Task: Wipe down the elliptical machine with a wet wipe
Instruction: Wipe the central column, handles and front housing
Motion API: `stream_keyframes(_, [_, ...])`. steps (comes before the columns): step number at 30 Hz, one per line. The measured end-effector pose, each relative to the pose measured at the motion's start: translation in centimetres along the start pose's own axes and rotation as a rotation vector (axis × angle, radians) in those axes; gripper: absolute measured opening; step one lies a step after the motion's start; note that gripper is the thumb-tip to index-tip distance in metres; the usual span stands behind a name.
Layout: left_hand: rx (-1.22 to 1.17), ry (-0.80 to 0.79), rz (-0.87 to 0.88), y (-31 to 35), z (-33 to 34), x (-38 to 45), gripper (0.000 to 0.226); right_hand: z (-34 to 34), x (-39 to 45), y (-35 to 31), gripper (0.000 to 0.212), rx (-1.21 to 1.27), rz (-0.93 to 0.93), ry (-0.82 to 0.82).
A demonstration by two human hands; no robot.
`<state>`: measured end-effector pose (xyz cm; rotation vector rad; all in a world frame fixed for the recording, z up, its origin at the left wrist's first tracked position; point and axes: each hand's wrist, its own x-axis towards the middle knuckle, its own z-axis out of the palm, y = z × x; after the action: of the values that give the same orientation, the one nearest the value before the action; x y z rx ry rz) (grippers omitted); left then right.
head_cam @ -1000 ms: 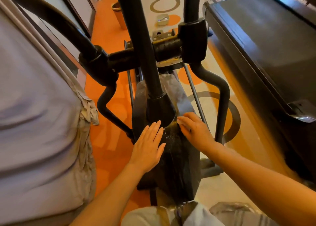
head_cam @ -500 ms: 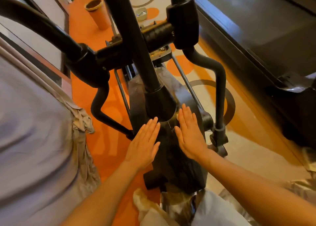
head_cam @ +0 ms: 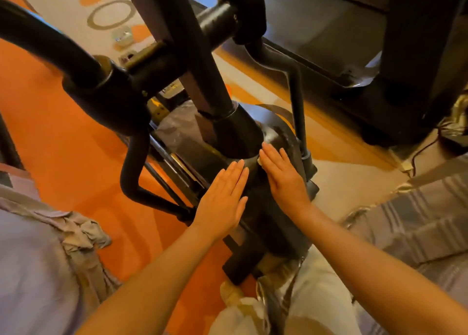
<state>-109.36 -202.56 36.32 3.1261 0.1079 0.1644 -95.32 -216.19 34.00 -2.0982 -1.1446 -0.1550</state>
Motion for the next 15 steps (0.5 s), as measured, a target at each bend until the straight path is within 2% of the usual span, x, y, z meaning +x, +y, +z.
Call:
stream_keyframes(3, [-0.033,-0.003,0.057,-1.1,0.2,-0.1,0.062,0.6,-0.9,-1.5,0.04,0.069,0.163,0.162])
stream_keyframes(5, [-0.071,0.008,0.079,-1.5,0.4,0.0,0.061,1.2,-1.2,-2.8,0.043,0.082,0.236,0.186])
stream_keyframes(7, [-0.124,0.03,0.093,-1.7,0.3,0.1,0.06,1.9,-2.0,-4.5,0.045,0.03,0.207,0.132])
stream_keyframes(10, [-0.182,0.04,0.12,-2.3,0.3,0.0,0.059,2.5,-4.1,-6.1,0.053,-0.085,0.09,-0.047])
stream_keyframes(15, [-0.163,0.037,0.195,-3.7,0.0,-0.1,0.058,1.3,-6.5,-5.2,0.06,-0.083,0.046,-0.228])
